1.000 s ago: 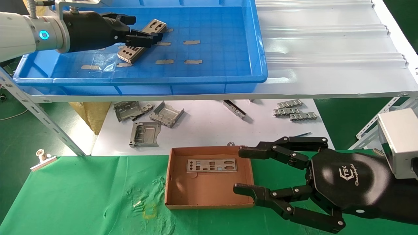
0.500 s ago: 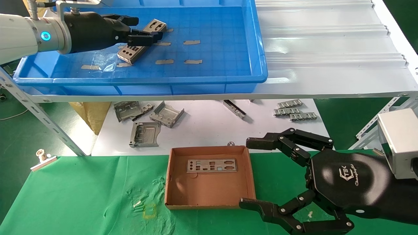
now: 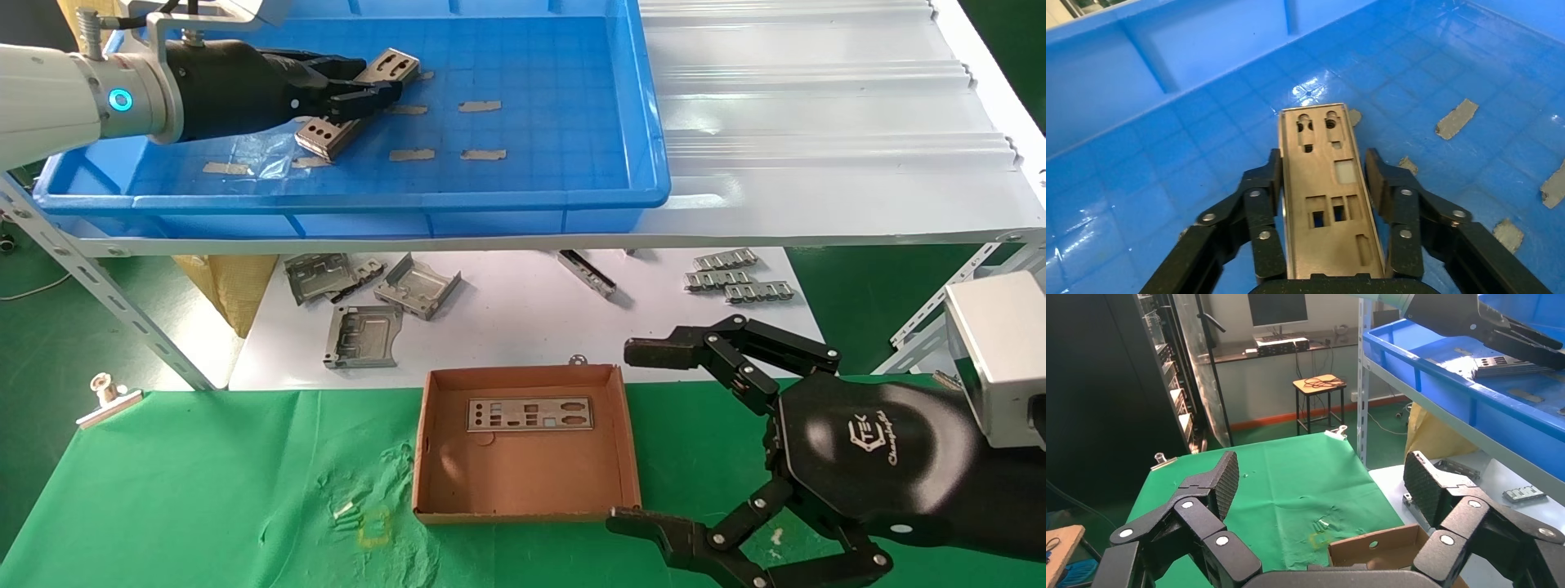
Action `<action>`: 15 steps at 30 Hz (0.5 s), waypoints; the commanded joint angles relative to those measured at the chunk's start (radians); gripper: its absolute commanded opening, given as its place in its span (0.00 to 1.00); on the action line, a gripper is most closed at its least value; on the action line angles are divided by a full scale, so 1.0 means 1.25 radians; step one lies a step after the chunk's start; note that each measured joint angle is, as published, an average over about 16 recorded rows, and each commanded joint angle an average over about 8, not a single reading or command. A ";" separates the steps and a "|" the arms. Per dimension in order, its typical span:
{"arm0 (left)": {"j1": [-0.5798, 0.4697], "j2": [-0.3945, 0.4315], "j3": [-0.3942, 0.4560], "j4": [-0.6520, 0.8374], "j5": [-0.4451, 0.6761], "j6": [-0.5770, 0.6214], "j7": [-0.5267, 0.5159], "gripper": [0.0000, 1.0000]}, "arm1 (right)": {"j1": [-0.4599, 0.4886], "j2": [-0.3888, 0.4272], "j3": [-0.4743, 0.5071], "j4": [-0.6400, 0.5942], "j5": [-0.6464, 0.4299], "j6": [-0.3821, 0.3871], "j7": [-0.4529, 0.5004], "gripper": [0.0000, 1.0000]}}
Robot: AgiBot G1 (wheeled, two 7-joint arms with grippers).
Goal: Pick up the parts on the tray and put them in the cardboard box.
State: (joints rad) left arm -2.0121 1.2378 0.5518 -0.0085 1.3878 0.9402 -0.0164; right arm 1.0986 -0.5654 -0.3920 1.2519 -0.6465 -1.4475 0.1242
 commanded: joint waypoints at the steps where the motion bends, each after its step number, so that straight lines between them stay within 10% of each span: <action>1: -0.001 0.000 0.001 0.000 0.002 -0.001 0.001 0.00 | 0.000 0.000 0.000 0.000 0.000 0.000 0.000 1.00; 15: -0.013 -0.002 0.001 -0.001 0.001 -0.009 0.017 0.09 | 0.000 0.000 0.000 0.000 0.000 0.000 0.000 1.00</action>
State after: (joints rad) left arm -2.0262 1.2361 0.5526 -0.0092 1.3892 0.9297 0.0038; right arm 1.0986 -0.5653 -0.3921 1.2519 -0.6464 -1.4475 0.1241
